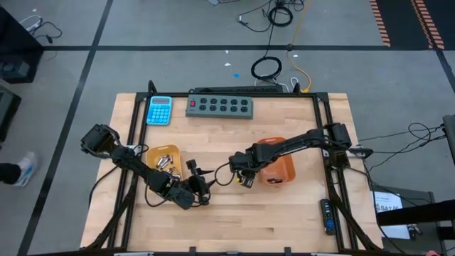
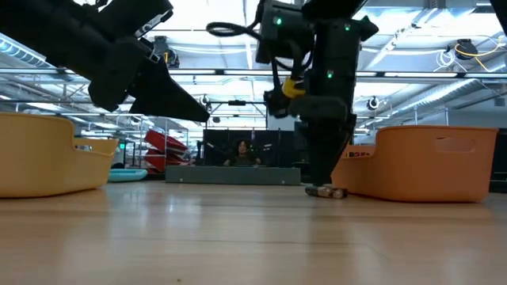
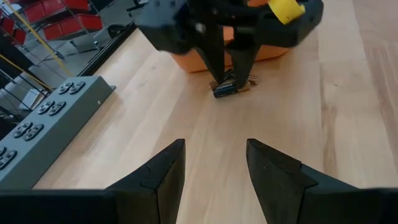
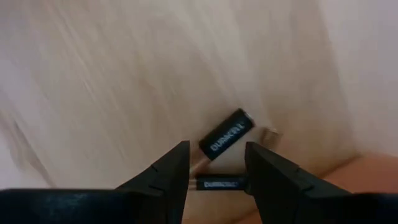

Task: Sort batteries
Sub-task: Put the black battery into the orange bin

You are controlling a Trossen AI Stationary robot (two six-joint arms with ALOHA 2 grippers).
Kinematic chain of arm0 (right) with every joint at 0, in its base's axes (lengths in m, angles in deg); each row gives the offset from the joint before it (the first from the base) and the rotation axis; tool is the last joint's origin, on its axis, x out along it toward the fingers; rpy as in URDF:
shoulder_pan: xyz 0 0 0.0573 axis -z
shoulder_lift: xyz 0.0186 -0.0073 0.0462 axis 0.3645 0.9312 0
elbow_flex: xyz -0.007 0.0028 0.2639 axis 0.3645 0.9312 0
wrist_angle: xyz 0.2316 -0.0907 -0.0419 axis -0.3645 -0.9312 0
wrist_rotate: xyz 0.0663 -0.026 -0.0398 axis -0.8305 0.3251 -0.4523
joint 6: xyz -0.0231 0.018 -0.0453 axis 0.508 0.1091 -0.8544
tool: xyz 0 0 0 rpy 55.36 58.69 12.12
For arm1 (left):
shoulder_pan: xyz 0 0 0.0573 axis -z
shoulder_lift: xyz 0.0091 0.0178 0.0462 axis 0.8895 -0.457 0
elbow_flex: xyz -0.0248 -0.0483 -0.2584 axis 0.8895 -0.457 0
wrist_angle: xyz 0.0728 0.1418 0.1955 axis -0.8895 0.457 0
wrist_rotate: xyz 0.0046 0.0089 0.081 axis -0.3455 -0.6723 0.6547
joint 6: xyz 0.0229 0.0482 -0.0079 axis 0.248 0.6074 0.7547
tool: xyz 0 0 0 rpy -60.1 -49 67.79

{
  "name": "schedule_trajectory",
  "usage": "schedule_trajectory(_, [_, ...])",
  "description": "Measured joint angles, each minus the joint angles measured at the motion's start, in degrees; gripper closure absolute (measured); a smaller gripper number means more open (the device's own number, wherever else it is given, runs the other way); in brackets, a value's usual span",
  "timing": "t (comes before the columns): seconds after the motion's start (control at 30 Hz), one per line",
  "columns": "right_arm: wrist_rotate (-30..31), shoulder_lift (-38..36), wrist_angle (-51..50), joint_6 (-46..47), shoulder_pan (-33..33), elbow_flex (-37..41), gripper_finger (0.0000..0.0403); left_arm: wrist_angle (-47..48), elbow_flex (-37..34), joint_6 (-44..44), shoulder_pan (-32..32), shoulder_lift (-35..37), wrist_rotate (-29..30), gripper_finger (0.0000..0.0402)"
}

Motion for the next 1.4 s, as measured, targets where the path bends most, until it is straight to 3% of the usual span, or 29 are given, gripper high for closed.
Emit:
schedule_trajectory(0.37, [-0.45,4.75,1.73,-5.63,0.01,-0.37,0.0268,0.44,0.02,-0.04,0.0,0.0,-0.08,0.0222])
schedule_trajectory(0.47, [-0.49,5.74,2.04,-8.34,-0.05,-0.41,0.0306,0.59,0.02,-0.07,0.0,0.0,-0.08,0.0222])
schedule_trajectory(0.57, [-0.44,5.77,2.64,-9.72,-0.15,-0.39,0.0371,0.59,0.02,-0.07,0.0,0.0,-0.08,0.0222])
schedule_trajectory(0.67, [0.21,5.32,1.69,-10.5,-0.16,-1.62,0.038,0.61,0.02,-0.07,0.0,0.0,-0.08,0.0222])
schedule_trajectory(0.73, [2.98,5.06,-1.54,-11.06,-0.71,-3.91,0.038,0.82,0.02,-0.09,0.0,0.0,-0.08,0.0222])
schedule_trajectory(0.93, [22.81,0.61,-19.02,-9.14,-2.92,-13.67,0.038,2.53,0.02,-1.6,0.0,0.0,-0.06,0.0222])
schedule_trajectory(1.0, [24.87,-0.99,-25.31,-6.66,-3.54,-15.25,0.038,2.9,0.02,-1.77,0.0,0.0,-0.06,0.0222])
schedule_trajectory(1.13, [23.16,-3.95,-34.16,-0.81,-3.52,-15.01,0.038,3.34,0.02,-3.12,0.17,0.0,-0.06,0.0222])
schedule_trajectory(1.23, [22.77,-4.84,-40.93,1.67,-3.48,-12.7,0.035,3.37,0.02,-3.16,0.59,0.0,-0.06,0.0222])
schedule_trajectory(1.4, [16.67,-4.57,-43.11,3.3,-3.53,-8.56,0.0241,3.46,0.02,-3.97,0.69,0.0,-0.06,0.0222])
